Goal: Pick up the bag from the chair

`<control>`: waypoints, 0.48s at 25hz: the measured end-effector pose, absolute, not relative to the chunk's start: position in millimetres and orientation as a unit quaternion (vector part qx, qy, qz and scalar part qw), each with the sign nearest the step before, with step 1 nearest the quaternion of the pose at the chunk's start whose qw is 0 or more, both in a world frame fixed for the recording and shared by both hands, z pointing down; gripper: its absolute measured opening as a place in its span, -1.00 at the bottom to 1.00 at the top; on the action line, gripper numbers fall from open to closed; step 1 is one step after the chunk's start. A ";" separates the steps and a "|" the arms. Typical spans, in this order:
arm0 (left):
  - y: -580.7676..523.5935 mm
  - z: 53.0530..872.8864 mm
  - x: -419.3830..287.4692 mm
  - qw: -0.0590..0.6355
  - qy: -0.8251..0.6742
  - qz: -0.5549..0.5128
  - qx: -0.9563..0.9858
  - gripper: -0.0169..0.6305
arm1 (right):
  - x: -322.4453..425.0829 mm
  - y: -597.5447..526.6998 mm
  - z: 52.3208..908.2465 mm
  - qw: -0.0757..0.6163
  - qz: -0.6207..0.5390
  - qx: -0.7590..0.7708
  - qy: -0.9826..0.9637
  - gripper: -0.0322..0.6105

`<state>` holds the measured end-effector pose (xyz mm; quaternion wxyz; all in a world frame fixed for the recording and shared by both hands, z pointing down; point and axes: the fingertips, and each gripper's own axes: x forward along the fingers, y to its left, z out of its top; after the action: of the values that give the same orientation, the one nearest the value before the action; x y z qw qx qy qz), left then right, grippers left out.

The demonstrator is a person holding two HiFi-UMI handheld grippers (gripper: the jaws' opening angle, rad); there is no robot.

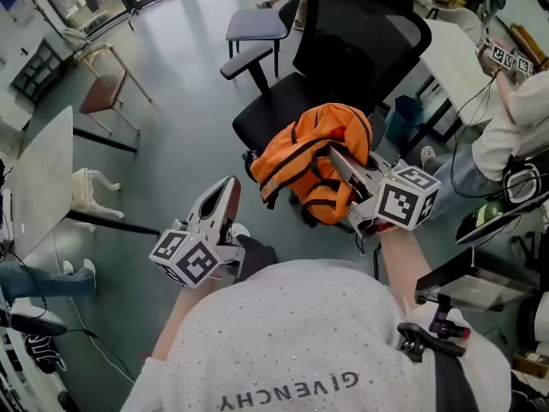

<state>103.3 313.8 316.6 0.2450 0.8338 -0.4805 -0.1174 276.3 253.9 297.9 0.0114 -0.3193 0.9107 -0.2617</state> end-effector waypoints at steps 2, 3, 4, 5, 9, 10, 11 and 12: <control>312.3 304.4 105.9 0.248 -0.483 -0.119 0.831 -0.94 | 278.6 253.2 288.7 0.004 -0.264 -0.318 0.911 -0.82; 315.1 298.2 105.6 0.250 -0.482 -0.120 0.831 -0.94 | 278.0 256.9 283.3 0.002 -0.264 -0.319 0.910 -0.82; 320.2 293.0 105.6 0.251 -0.481 -0.121 0.831 -0.94 | 277.6 263.1 279.1 0.002 -0.264 -0.320 0.910 -0.82; 326.5 288.9 106.5 0.251 -0.479 -0.120 0.833 -0.94 | 278.1 270.7 276.2 0.004 -0.264 -0.321 0.909 -0.82; 343.3 286.7 118.1 0.244 -0.470 -0.113 0.841 -0.94 | 289.6 289.8 277.4 0.018 -0.268 -0.331 0.904 -0.82; 343.6 290.2 121.2 0.242 -0.470 -0.111 0.841 -0.94 | 292.6 289.6 281.0 0.018 -0.268 -0.330 0.905 -0.82; 342.5 295.0 124.1 0.242 -0.473 -0.111 0.840 -0.94 | 295.3 287.5 285.6 0.016 -0.268 -0.327 0.906 -0.82; 340.4 300.4 126.5 0.243 -0.477 -0.111 0.838 -0.94 | 297.8 284.8 291.1 0.015 -0.268 -0.324 0.907 -0.82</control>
<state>126.5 340.4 300.4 0.2425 0.8375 -0.4769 -0.1106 297.8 284.8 291.1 0.0147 -0.3239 0.9073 -0.2676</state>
